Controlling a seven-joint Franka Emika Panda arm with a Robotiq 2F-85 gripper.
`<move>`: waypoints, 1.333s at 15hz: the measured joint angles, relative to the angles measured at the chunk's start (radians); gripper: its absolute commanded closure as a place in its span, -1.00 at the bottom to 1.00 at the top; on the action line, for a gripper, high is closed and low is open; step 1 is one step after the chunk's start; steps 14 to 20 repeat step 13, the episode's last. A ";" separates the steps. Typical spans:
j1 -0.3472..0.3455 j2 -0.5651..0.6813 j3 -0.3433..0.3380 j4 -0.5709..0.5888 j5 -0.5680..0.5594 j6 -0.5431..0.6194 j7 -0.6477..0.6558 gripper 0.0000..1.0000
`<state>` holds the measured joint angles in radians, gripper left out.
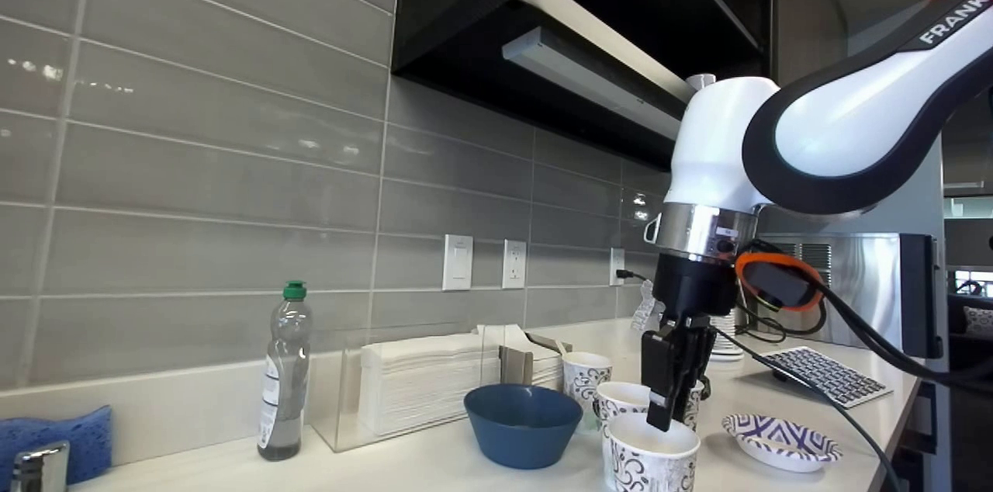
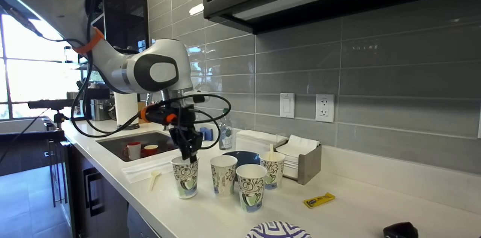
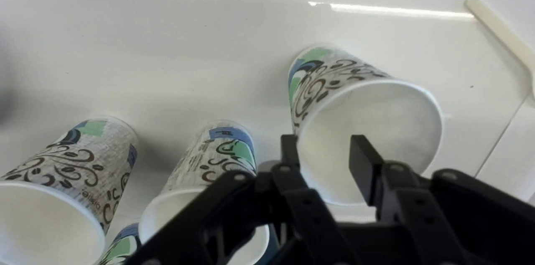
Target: Pick up the coffee up and pour the beans into the two coffee cups
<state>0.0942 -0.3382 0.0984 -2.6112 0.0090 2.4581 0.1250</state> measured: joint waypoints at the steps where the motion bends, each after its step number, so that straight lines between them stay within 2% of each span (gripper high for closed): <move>1: -0.006 -0.007 0.008 0.000 -0.022 -0.008 0.012 -0.53; 4: -0.028 -0.059 0.042 0.002 -0.111 -0.069 0.071 -0.98; 11: -0.042 -0.260 0.153 0.024 -0.272 -0.326 0.190 -1.00; 20: -0.044 -0.278 0.159 0.023 -0.275 -0.339 0.192 -1.00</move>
